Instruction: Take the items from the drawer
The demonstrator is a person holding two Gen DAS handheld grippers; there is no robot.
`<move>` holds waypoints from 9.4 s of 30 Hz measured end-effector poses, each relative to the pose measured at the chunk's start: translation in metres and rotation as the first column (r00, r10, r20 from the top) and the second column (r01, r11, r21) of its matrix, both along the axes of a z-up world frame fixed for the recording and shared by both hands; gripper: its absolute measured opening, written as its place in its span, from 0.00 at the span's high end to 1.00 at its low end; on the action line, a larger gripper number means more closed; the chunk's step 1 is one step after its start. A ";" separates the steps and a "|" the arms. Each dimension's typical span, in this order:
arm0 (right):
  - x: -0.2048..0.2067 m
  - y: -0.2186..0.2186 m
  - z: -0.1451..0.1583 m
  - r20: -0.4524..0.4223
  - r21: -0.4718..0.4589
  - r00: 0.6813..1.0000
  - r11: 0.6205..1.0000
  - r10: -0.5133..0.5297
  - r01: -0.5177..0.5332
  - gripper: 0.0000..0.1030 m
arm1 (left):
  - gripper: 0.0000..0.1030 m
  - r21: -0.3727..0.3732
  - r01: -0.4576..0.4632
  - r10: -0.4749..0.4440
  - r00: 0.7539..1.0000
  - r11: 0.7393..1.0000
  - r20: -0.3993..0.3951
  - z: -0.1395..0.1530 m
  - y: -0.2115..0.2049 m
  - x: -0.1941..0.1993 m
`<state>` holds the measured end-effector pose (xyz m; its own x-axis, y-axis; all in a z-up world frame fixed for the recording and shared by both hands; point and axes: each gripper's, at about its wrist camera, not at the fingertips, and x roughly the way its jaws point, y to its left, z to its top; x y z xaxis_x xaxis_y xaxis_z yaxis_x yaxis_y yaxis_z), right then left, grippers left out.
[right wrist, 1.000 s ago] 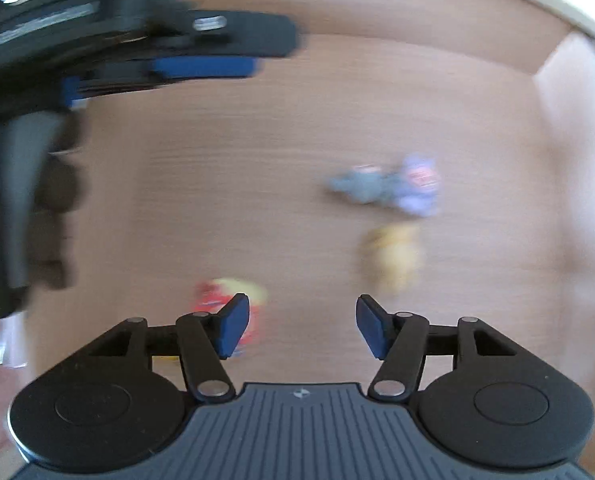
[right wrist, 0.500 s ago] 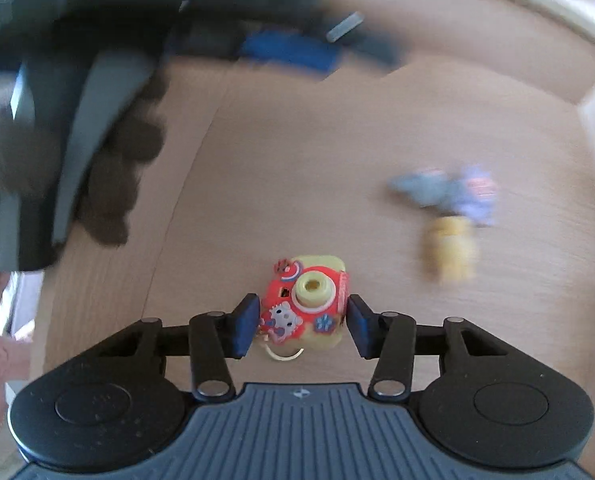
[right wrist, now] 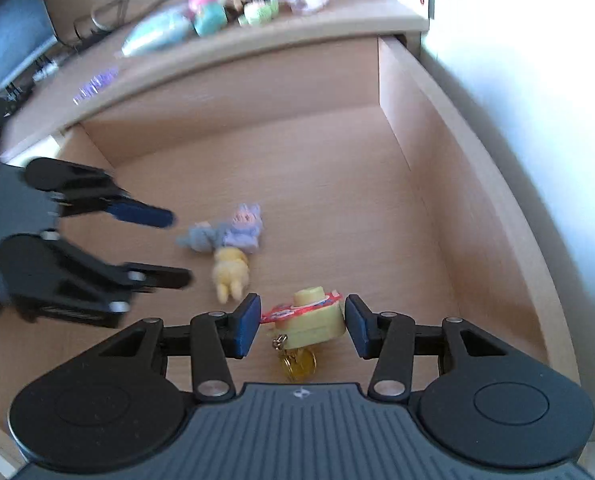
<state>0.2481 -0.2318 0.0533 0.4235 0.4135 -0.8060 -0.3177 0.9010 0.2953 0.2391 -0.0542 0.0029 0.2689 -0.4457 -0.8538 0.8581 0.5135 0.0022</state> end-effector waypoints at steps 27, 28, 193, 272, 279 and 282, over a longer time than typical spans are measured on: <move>-0.001 0.021 -0.028 -0.194 -0.022 0.981 1.000 -0.009 0.005 0.45 | 0.70 -0.100 -0.092 0.081 0.991 0.991 -0.107 0.012 0.025 -0.033; 0.000 0.023 -0.028 -0.211 -0.039 0.977 0.999 -0.007 -0.001 0.43 | 0.70 -0.108 -0.096 0.084 0.990 0.989 -0.116 0.010 0.025 -0.031; -0.003 0.022 0.031 0.354 -0.089 0.935 0.995 -0.012 0.046 0.10 | 0.62 -0.170 -0.320 0.277 0.932 0.932 -0.233 -0.004 -0.017 -0.007; 0.083 0.087 0.080 0.328 -0.042 0.944 0.999 0.045 -0.033 0.73 | 0.63 -0.636 -0.468 0.491 0.857 0.614 -0.157 0.089 0.145 0.060; 0.153 0.101 0.069 0.423 0.035 0.903 0.997 -0.078 0.070 0.59 | 0.63 -0.529 -0.501 0.435 0.863 0.685 -0.255 0.052 0.104 0.018; 0.150 0.088 0.065 0.389 0.097 0.914 0.992 -0.115 0.083 0.56 | 0.63 -0.473 -0.586 0.528 0.807 0.659 -0.265 0.045 0.107 0.012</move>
<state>0.3980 -0.1440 0.1183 0.7415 0.4069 -0.5335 -0.3324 0.9135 0.2346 0.2507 0.0527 0.0478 0.5422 -0.6098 -0.5781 0.3918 0.7921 -0.4681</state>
